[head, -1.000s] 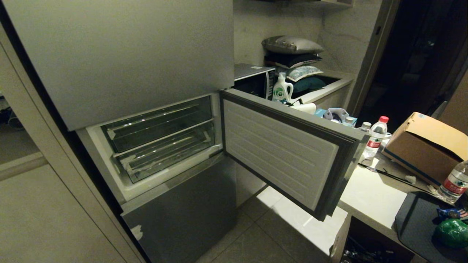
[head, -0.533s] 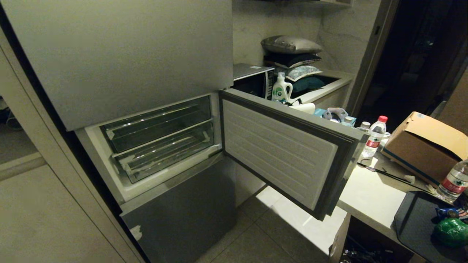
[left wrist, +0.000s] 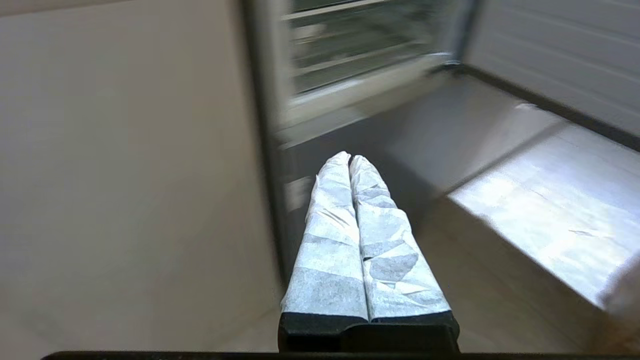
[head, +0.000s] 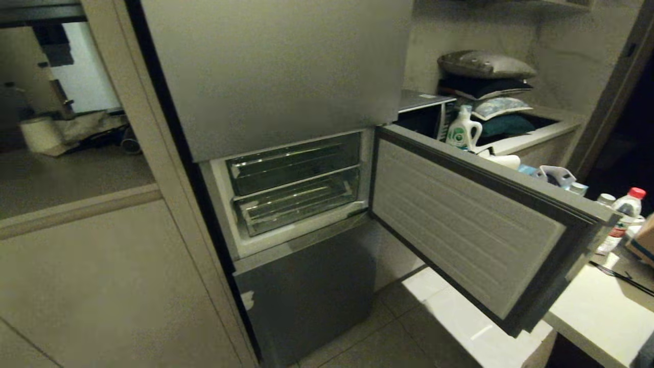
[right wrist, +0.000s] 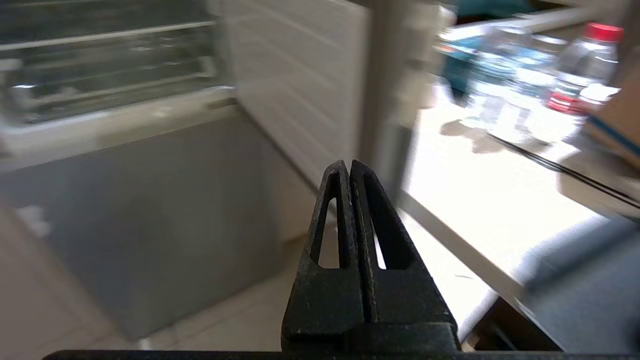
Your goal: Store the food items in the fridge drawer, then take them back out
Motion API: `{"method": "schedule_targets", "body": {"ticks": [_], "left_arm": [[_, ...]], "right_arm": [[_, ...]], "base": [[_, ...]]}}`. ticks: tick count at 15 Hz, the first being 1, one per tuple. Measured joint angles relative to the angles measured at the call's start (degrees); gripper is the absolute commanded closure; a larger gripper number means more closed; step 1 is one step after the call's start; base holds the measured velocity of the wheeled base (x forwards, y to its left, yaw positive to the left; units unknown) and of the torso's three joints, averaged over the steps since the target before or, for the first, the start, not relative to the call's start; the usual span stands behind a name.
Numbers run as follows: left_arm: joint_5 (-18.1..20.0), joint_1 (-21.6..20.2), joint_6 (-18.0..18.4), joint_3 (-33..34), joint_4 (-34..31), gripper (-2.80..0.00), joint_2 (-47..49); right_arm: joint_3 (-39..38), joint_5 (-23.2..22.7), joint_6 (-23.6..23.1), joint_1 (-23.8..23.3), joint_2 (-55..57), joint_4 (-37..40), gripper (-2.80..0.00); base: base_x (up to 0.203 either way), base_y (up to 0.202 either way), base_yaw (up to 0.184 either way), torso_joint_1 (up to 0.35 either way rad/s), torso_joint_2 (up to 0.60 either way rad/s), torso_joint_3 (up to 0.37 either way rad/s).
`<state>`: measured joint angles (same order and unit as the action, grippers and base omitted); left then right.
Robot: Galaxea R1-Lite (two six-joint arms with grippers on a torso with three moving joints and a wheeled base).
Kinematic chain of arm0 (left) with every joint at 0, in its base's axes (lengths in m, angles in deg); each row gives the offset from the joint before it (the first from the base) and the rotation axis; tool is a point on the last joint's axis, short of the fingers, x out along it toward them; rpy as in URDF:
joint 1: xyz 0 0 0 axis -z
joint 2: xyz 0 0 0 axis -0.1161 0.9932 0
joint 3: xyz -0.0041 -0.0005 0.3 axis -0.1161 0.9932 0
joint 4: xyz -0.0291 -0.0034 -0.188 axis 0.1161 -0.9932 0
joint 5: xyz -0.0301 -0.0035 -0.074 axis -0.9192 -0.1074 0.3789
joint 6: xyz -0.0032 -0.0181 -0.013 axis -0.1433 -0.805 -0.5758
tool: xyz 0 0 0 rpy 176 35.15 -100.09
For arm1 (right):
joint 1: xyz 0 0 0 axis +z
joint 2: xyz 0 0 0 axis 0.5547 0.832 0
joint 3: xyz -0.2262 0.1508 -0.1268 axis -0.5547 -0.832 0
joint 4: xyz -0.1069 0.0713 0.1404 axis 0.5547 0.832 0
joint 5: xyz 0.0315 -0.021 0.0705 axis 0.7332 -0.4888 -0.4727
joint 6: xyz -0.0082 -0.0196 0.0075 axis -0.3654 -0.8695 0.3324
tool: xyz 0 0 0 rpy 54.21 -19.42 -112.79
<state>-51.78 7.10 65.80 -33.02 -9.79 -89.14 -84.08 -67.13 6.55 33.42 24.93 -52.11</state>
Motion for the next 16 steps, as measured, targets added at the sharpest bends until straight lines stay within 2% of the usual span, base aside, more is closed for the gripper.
{"method": "schedule_targets", "body": {"ticks": [11, 16], "left_arm": [[-0.01, 0.00, 0.02, 0.00, 0.04, 0.00, -0.02], [0.03, 0.00, 0.00, 0.00, 0.12, 0.00, -0.02]], "right_arm": [[0.00, 0.00, 0.03, 0.00, 0.00, 0.00, 0.00], [0.02, -0.01, 0.03, 0.00, 0.00, -0.04, 0.00]], "base": [[0.001, -0.009, 0.174, 0.002, 0.00, 0.003], [0.001, -0.002, 0.038, -0.011, 0.03, 0.018]]}}
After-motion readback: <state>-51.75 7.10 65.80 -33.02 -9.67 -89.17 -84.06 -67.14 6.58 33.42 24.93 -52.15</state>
